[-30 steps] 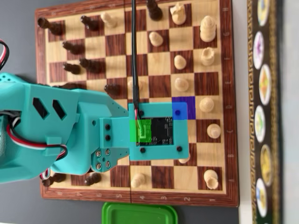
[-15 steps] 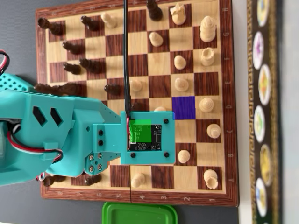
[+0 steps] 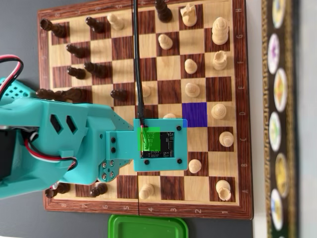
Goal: Play chess
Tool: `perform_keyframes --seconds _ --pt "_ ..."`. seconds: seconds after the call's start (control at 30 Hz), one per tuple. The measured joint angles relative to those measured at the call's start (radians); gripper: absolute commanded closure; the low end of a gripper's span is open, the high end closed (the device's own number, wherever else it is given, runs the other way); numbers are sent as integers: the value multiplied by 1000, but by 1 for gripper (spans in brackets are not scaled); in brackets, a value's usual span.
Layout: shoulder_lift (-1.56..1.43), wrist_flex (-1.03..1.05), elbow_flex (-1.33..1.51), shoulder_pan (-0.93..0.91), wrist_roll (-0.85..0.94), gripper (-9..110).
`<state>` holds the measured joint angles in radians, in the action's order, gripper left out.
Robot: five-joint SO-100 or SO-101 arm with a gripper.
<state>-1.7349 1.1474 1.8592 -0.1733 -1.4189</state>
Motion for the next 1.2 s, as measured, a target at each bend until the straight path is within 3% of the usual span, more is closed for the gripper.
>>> perform_keyframes --seconds 0.93,1.2 --pt "81 -61 0 0 0 94" --pt "83 -61 0 0 0 86"
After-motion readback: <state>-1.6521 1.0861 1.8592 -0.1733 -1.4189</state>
